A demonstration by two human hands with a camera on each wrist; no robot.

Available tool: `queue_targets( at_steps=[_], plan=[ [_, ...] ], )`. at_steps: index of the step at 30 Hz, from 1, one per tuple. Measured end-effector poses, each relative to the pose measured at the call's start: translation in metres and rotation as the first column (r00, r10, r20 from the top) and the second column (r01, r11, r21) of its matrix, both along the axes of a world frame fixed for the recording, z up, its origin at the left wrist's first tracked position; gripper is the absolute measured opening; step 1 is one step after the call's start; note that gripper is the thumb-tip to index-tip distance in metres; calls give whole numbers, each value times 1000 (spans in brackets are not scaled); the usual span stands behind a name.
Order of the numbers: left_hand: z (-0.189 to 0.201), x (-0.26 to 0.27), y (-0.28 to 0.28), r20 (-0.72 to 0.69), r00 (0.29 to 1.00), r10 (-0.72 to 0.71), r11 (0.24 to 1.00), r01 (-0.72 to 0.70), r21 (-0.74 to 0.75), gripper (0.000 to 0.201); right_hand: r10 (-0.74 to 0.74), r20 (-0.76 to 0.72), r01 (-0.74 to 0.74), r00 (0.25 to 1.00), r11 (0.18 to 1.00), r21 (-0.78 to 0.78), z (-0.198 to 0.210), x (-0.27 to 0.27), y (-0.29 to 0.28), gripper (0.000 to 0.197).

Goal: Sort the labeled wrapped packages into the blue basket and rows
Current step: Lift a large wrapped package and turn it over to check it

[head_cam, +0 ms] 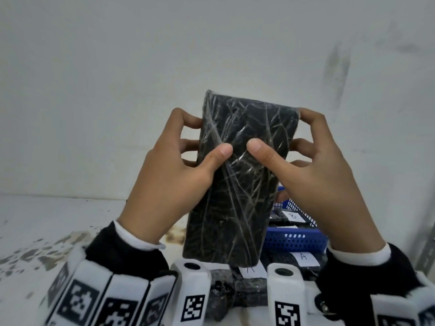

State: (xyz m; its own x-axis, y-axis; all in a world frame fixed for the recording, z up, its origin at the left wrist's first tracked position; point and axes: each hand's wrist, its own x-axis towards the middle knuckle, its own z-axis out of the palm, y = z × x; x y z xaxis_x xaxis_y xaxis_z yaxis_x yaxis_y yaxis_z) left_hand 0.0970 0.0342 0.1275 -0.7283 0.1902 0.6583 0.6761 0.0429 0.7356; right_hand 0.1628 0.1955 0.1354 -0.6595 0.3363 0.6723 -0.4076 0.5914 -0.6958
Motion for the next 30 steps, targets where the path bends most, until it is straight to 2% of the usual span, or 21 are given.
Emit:
queue_targets(
  at_steps=[3, 5, 6, 10, 14, 17, 19, 21, 23, 27, 30],
  plan=[
    [-2, -2, 0, 0, 999, 46, 999, -46, -2, 55, -20, 7, 20, 1000, 999, 44, -1, -1, -1, 85],
    [-3, -2, 1, -21, 998, 66, 997, -67, -28, 74, -7, -7, 7, 1000, 998, 64, 0, 0, -3, 83],
    [-3, -2, 2, -34, 998, 56, 998, -57, -27, 77, 6, -20, -5, 1000, 998, 63, 1, 0, -4, 81],
    [0, 1, 4, -48, 999, -26, 999, 28, 34, 62, 53, -39, -50, 998, 996, 73, 2, 1, -7, 65],
    [0, 0, 2, -28, 998, -62, 997, 64, 48, 65, 83, -46, -79, 995, 994, 79, 1, -1, -9, 57],
    [1, -5, -1, -29, 998, -62, 995, 64, 78, 66, 73, -49, -68, 996, 993, 95, 1, -2, -8, 59],
    [0, -7, -2, -19, 996, -83, 990, 84, 113, 67, 50, -2, -50, 999, 995, 90, 3, 0, -5, 65],
    [-1, -8, -1, -39, 993, -109, 985, 113, 130, 70, 9, 88, -17, 996, 996, 86, 7, 4, -4, 58],
    [-2, -6, 2, -88, 988, -130, 985, 138, 101, 73, 50, 147, -54, 988, 998, 25, 12, 8, -7, 45],
    [-5, -6, 9, -94, 984, -153, 986, 159, 56, 76, 213, 110, -199, 971, 973, -119, 9, 4, 2, 34],
    [-3, -6, 4, -59, 990, -126, 991, 122, -57, 67, 267, 99, -244, 958, 949, -199, 8, 1, 11, 29]
  ],
)
